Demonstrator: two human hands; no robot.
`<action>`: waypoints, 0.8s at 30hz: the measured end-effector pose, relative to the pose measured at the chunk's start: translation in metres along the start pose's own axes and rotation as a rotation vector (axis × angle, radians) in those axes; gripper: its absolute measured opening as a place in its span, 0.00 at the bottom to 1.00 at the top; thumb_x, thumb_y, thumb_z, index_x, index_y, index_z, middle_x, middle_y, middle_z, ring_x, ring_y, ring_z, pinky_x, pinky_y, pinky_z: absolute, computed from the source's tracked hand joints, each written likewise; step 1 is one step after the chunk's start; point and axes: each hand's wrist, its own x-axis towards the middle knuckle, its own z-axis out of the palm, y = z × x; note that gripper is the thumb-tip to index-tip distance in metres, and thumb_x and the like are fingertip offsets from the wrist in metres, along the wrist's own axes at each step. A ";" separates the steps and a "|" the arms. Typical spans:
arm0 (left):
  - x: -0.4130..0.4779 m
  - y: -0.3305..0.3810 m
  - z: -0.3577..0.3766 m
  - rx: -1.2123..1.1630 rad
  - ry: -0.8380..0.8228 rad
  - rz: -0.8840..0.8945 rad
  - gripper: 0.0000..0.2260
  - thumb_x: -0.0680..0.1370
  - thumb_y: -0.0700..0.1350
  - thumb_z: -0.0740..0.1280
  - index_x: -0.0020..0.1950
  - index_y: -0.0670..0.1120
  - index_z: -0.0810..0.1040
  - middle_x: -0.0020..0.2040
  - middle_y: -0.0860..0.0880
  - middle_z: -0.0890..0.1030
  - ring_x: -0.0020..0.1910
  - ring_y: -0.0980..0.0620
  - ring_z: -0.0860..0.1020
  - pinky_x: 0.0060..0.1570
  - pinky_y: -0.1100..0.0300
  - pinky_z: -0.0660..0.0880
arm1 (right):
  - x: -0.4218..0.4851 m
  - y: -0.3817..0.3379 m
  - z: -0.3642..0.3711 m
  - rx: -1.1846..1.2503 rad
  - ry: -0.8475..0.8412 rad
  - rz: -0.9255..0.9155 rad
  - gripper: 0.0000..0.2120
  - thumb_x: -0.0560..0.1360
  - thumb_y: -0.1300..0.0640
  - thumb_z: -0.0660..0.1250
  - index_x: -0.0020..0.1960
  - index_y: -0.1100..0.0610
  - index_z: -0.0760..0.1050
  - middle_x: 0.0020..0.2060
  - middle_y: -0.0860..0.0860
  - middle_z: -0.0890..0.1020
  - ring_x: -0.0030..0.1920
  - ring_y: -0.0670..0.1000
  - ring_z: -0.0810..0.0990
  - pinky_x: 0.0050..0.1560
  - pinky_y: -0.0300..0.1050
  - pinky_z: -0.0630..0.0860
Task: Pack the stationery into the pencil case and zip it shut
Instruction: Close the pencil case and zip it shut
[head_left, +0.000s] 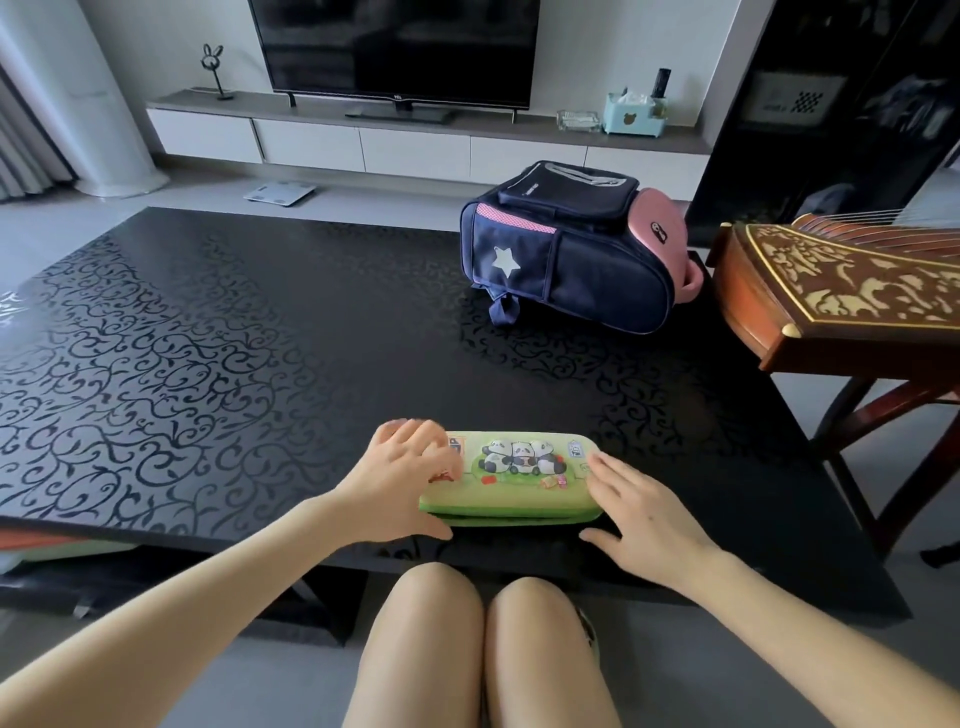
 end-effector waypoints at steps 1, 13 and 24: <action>0.007 0.005 -0.001 0.056 -0.072 -0.008 0.33 0.58 0.63 0.74 0.58 0.53 0.70 0.65 0.48 0.68 0.68 0.47 0.61 0.69 0.40 0.56 | 0.002 -0.001 -0.001 -0.032 0.004 -0.018 0.27 0.56 0.46 0.80 0.48 0.62 0.80 0.54 0.60 0.82 0.57 0.57 0.81 0.55 0.48 0.77; 0.021 0.009 0.034 0.413 -0.049 0.115 0.47 0.63 0.71 0.65 0.73 0.49 0.53 0.65 0.39 0.70 0.59 0.40 0.73 0.55 0.46 0.73 | 0.041 -0.043 -0.018 0.042 -0.044 -0.067 0.34 0.73 0.39 0.62 0.73 0.55 0.60 0.73 0.58 0.63 0.73 0.58 0.59 0.74 0.55 0.53; 0.023 -0.048 0.012 -1.184 -0.194 -0.701 0.14 0.82 0.43 0.54 0.54 0.49 0.79 0.51 0.51 0.82 0.53 0.51 0.78 0.52 0.58 0.75 | 0.048 -0.053 -0.005 0.303 -0.124 0.066 0.34 0.76 0.48 0.64 0.75 0.49 0.51 0.76 0.56 0.49 0.76 0.57 0.43 0.74 0.51 0.41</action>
